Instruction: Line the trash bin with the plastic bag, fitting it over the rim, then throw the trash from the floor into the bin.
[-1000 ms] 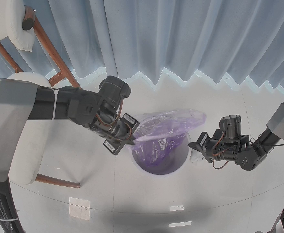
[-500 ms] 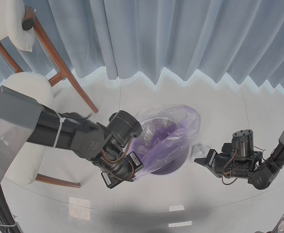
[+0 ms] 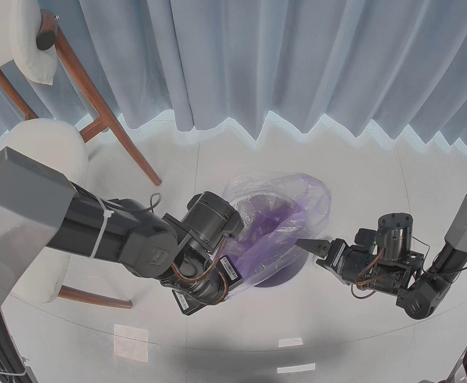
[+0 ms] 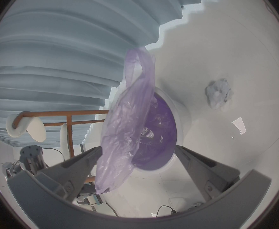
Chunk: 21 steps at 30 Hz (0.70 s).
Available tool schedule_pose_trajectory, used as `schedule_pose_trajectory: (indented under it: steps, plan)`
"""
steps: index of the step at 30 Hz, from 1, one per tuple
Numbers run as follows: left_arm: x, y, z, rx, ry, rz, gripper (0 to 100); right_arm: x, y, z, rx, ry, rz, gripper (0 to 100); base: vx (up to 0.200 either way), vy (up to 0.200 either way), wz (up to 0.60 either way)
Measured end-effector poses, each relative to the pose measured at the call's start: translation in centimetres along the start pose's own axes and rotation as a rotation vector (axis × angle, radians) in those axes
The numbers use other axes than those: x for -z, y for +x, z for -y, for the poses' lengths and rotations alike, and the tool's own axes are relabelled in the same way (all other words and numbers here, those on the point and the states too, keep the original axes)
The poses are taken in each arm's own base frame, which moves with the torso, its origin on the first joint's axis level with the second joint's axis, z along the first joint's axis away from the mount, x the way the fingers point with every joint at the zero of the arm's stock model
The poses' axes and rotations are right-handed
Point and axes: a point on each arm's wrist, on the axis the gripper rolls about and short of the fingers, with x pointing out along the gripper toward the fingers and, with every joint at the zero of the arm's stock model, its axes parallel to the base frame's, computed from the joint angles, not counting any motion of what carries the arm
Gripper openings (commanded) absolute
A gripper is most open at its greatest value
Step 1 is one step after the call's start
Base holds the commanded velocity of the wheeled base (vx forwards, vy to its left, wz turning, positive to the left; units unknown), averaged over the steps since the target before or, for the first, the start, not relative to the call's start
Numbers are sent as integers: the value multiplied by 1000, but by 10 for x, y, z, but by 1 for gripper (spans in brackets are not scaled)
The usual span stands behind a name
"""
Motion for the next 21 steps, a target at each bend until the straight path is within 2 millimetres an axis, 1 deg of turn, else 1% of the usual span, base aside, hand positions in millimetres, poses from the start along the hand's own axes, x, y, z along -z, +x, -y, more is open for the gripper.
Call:
schedule_pose_trajectory:
  steps: [2, 5, 6, 10, 13, 16, 21]
  plan:
    - [1, 0, 0, -1, 1, 2, 0, 2, 8, 2, -3, -1, -4, 100, 0, 0, 0]
    - [1, 0, 0, -2, 3, 2, 0, -2, 23, 3, -28, -7, 18, 100, 0, 0, 0]
    - [2, 0, 0, -4, 4, 2, 0, -3, 29, 3, -37, -10, 29, 0, 0, 0, 0]
    - [4, 1, -1, -13, 8, 10, 0, -7, 44, 5, -29, -15, 82, 0, 0, 0, 0]
    - [5, 2, -2, -20, 10, 14, 0, -6, 47, 6, -23, -21, 90, 0, 0, 0, 0]
    - [5, 2, -2, -22, 11, 13, 0, -4, 45, 8, -11, -23, 82, 0, 0, 0, 0]
    - [6, 6, -4, -42, 65, 16, 0, 8, 30, 21, 53, -82, 36, 0, 0, 0, 0]
